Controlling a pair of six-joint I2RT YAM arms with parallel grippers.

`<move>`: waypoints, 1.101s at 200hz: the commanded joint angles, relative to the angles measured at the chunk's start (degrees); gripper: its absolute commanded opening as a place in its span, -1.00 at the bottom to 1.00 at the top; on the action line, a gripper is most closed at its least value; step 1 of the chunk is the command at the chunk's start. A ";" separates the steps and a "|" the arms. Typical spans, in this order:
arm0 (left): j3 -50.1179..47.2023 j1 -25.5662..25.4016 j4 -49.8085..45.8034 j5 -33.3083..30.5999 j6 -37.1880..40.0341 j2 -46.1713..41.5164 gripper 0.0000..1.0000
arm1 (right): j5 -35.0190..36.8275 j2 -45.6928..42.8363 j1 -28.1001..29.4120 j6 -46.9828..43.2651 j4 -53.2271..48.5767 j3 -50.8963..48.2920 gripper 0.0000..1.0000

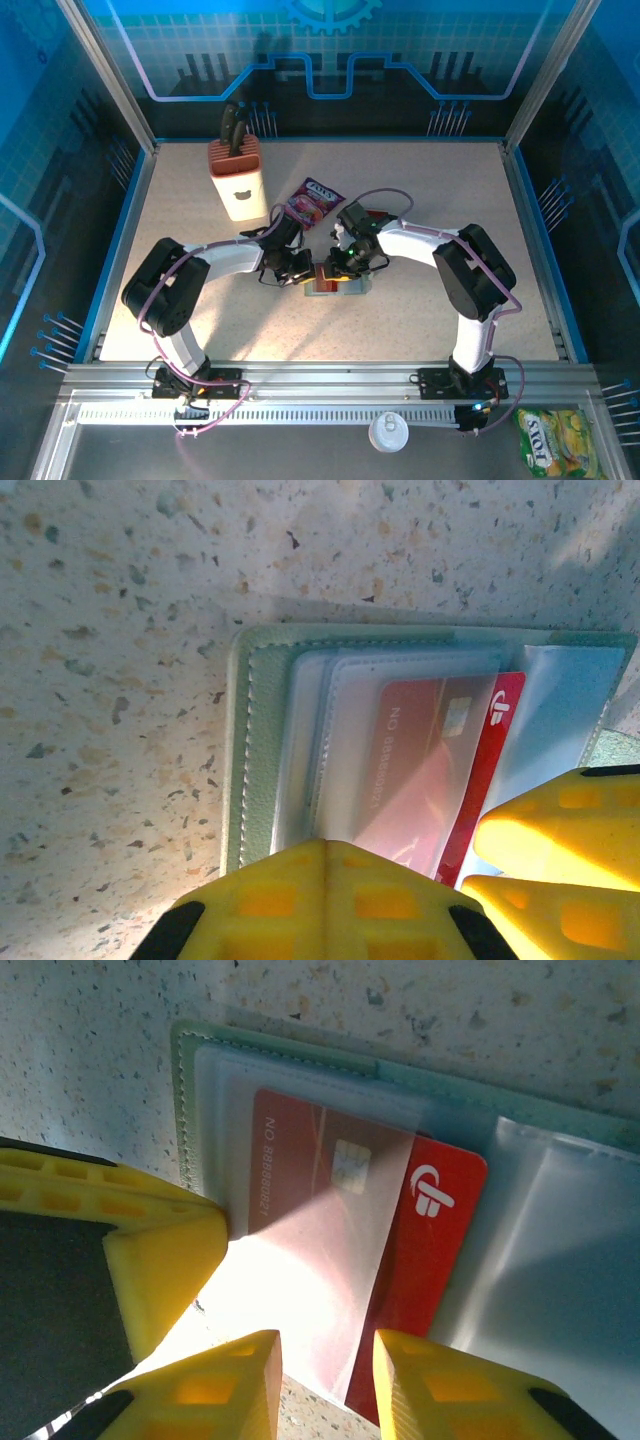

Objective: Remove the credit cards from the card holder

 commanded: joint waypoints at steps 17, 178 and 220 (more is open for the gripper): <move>-0.38 0.20 -2.26 -0.89 1.03 0.05 -1.00 | -0.71 0.92 0.60 1.10 -0.26 1.10 -0.38; 0.10 0.23 -2.88 -1.01 1.29 0.21 -1.00 | 4.12 0.91 0.13 -1.40 -5.92 1.96 -0.41; 0.59 0.22 -3.46 -0.98 1.38 -0.45 -1.00 | 4.04 -0.27 0.16 -1.56 -6.13 2.50 -0.41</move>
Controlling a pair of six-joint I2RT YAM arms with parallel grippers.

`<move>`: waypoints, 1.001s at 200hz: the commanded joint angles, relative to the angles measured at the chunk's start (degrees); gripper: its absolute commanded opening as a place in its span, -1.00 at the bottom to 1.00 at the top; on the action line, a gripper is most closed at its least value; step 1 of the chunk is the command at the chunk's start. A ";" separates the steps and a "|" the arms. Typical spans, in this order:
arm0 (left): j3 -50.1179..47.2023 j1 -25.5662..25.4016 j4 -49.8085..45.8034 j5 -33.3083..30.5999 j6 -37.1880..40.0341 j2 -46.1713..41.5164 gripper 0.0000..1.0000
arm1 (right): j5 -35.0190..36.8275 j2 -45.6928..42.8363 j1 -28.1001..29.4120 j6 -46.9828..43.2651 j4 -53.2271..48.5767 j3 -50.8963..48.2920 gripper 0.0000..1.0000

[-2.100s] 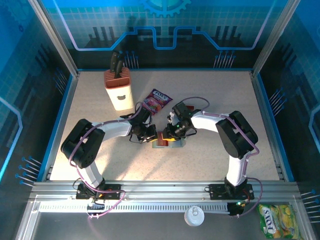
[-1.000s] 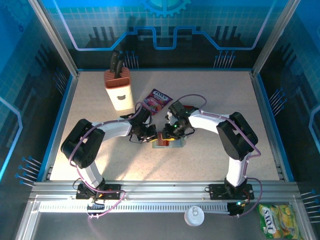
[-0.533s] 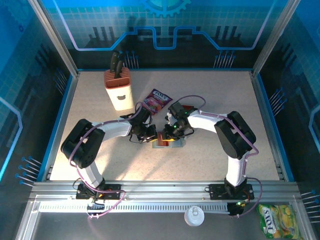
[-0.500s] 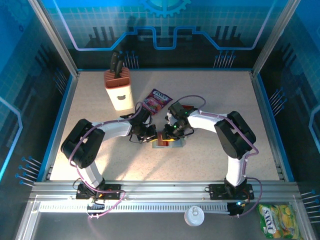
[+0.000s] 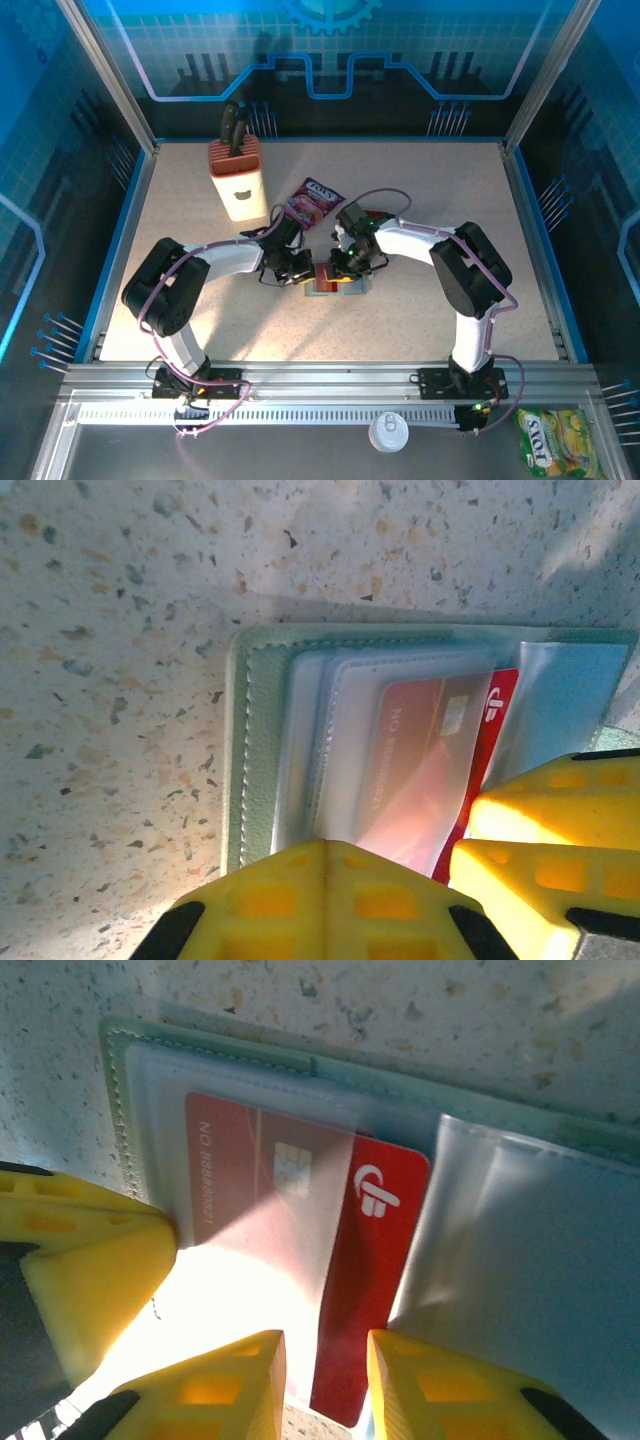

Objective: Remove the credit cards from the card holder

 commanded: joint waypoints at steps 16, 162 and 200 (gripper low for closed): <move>0.94 0.20 -3.46 -0.78 1.01 -1.29 -1.00 | 1.12 -2.50 0.02 -0.64 -2.50 0.83 -0.41; 2.88 -2.25 -4.30 0.70 0.47 0.11 -1.00 | -1.56 -4.94 -2.30 0.41 0.80 -2.55 -0.40; 3.05 -2.25 -5.98 -0.90 1.00 1.58 -1.00 | -2.00 -4.86 -2.72 0.59 1.23 -3.06 -0.39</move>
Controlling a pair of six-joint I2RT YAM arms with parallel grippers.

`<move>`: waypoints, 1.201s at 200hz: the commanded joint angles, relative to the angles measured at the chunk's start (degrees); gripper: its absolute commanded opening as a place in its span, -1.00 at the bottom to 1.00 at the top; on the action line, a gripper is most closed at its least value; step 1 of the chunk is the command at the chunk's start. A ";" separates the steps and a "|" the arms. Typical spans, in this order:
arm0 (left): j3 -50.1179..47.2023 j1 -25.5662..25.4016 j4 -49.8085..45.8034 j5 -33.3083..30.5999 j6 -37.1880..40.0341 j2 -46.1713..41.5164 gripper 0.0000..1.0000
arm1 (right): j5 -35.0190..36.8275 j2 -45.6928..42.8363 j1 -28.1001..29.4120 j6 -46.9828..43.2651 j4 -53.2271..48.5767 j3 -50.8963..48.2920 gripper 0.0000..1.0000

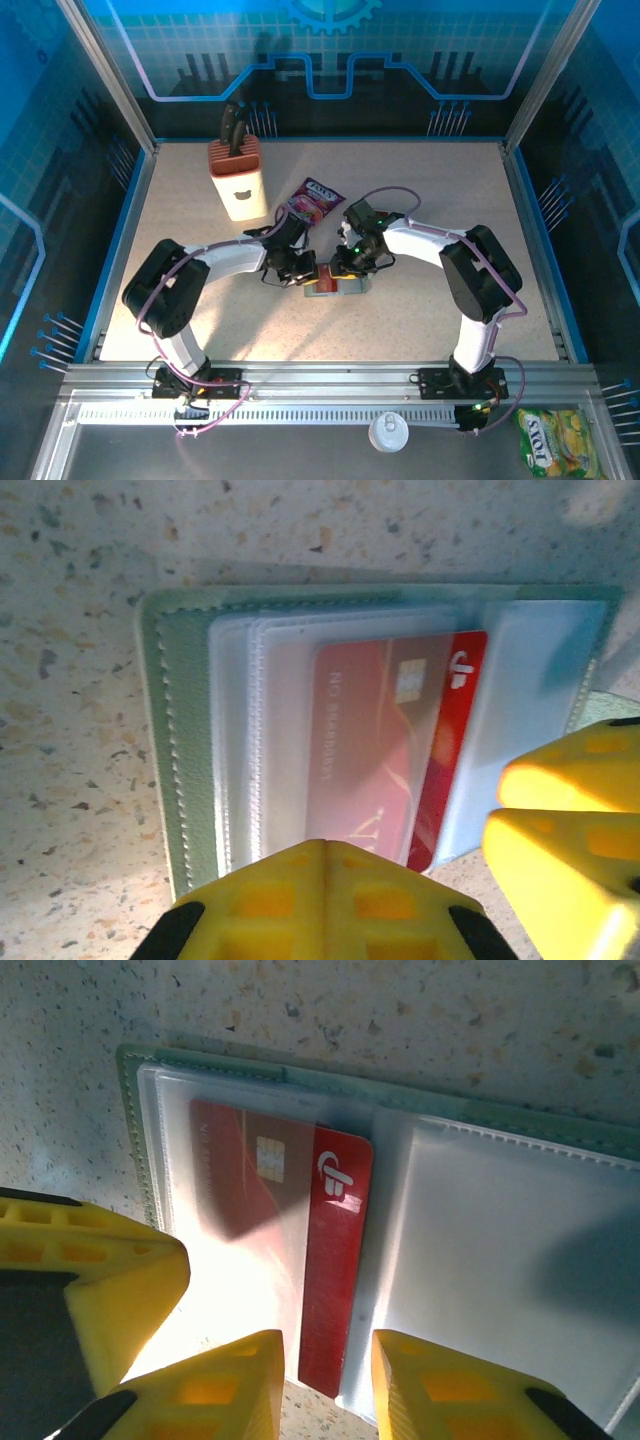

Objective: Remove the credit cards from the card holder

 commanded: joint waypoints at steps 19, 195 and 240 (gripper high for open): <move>1.30 -0.24 -3.21 -1.35 1.14 2.18 -1.00 | -1.21 -1.49 -0.98 0.65 0.27 -0.76 -0.39; 2.08 -0.24 -4.69 -2.88 2.23 2.75 -1.00 | -11.81 2.39 -3.96 6.85 13.92 -6.76 -0.43; 1.86 -0.22 -4.44 -2.68 2.13 2.83 -1.00 | -12.12 3.27 -4.04 7.24 14.66 -7.18 -0.44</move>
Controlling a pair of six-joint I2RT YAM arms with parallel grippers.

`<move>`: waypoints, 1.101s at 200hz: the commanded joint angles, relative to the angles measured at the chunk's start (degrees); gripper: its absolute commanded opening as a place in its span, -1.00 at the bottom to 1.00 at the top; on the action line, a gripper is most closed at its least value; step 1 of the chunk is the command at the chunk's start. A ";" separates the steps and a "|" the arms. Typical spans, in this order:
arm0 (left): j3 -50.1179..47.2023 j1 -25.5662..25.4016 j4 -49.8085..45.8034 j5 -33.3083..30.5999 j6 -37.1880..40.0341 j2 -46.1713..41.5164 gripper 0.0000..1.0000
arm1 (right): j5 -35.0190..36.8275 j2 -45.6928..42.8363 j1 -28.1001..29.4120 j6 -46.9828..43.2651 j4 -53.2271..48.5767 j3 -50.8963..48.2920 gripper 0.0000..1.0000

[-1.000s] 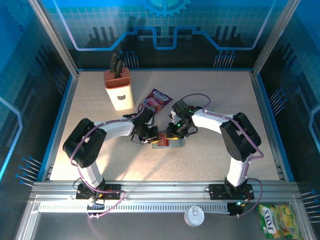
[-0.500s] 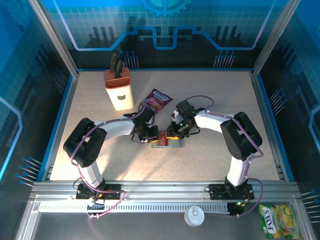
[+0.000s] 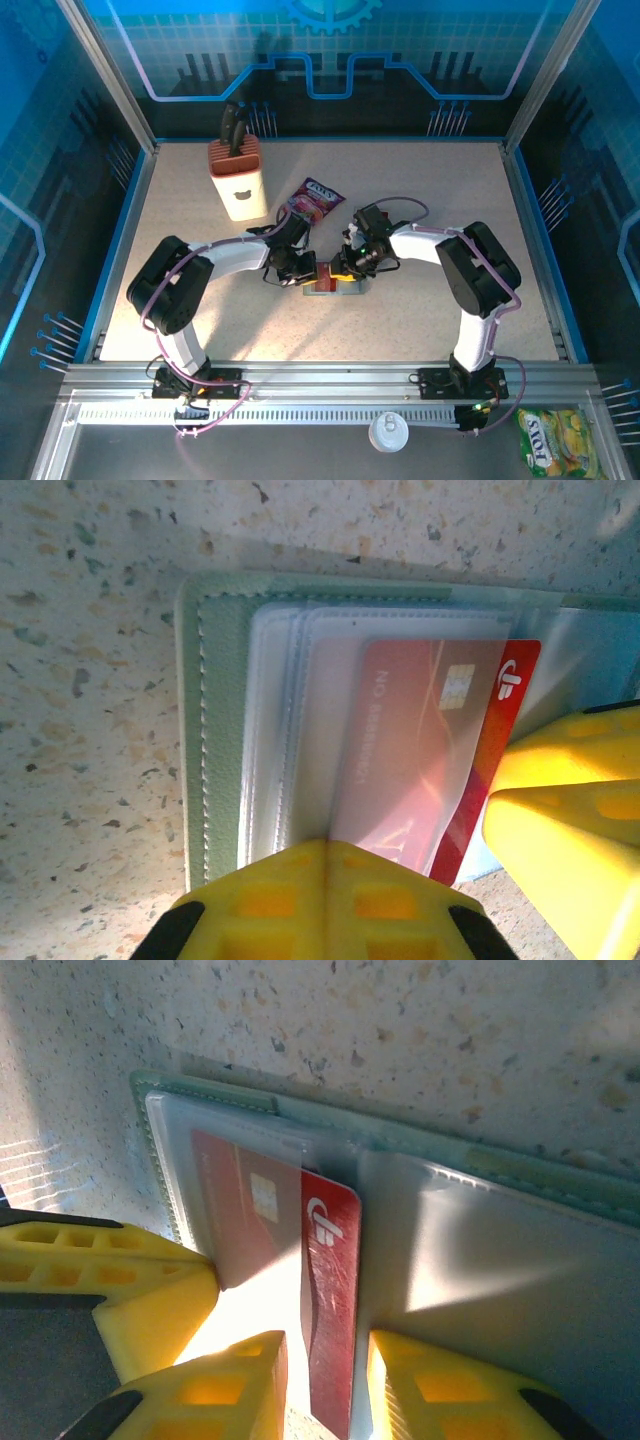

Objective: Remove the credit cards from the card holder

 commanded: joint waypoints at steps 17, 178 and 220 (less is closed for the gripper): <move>0.31 -0.22 -2.35 -0.86 0.62 1.49 -1.00 | -2.50 1.50 -0.61 1.29 2.28 -1.16 -0.45; 0.66 -0.27 -2.72 -0.64 0.79 1.52 -1.00 | -3.07 -1.68 -1.79 2.84 4.99 -3.79 -0.73; 0.81 -0.19 -3.13 -0.78 0.82 1.55 -1.00 | -2.71 -2.78 -2.72 2.23 4.42 -4.47 -0.77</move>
